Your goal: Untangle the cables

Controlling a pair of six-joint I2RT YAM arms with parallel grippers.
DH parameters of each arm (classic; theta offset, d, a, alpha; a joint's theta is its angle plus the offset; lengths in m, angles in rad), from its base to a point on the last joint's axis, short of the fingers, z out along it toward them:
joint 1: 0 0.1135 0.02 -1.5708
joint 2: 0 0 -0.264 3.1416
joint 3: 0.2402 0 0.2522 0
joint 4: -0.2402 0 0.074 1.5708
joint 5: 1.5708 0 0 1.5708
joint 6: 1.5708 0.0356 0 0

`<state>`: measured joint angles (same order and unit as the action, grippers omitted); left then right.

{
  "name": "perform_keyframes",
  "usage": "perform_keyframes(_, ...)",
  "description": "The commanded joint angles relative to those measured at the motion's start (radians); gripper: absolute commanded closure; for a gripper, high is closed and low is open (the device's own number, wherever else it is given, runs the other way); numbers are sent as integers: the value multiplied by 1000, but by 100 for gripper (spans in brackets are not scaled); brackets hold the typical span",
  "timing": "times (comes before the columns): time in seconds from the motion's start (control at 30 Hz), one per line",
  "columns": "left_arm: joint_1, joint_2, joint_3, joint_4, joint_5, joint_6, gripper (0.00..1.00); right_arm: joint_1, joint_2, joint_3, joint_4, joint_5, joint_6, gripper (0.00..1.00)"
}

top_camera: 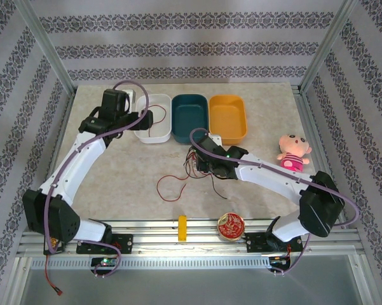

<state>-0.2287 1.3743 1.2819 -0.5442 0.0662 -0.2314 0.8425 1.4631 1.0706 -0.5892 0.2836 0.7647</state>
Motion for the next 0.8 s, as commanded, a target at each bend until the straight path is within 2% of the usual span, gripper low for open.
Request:
perform_keyframes(0.0,4,-76,-109,75,85,-78,0,10,-41,16,-42,34,-18,54)
perform_keyframes(0.1,-28,-148,-245,109,121,-121,2,14,-49,36,-50,37,-33,53)
perform_keyframes(0.33,-204,-231,-514,169,102,-206,17,-19,18,81,-58,25,-71,52)
perform_keyframes(0.5,-294,-197,-564,122,30,-249,29,-42,29,76,-24,-15,-83,51)
perform_keyframes(0.67,-363,-117,-566,128,23,-284,38,-45,29,60,-14,-12,-84,44)
perform_keyframes(0.77,-380,-45,-536,101,11,-286,47,-47,26,43,-8,-10,-79,38)
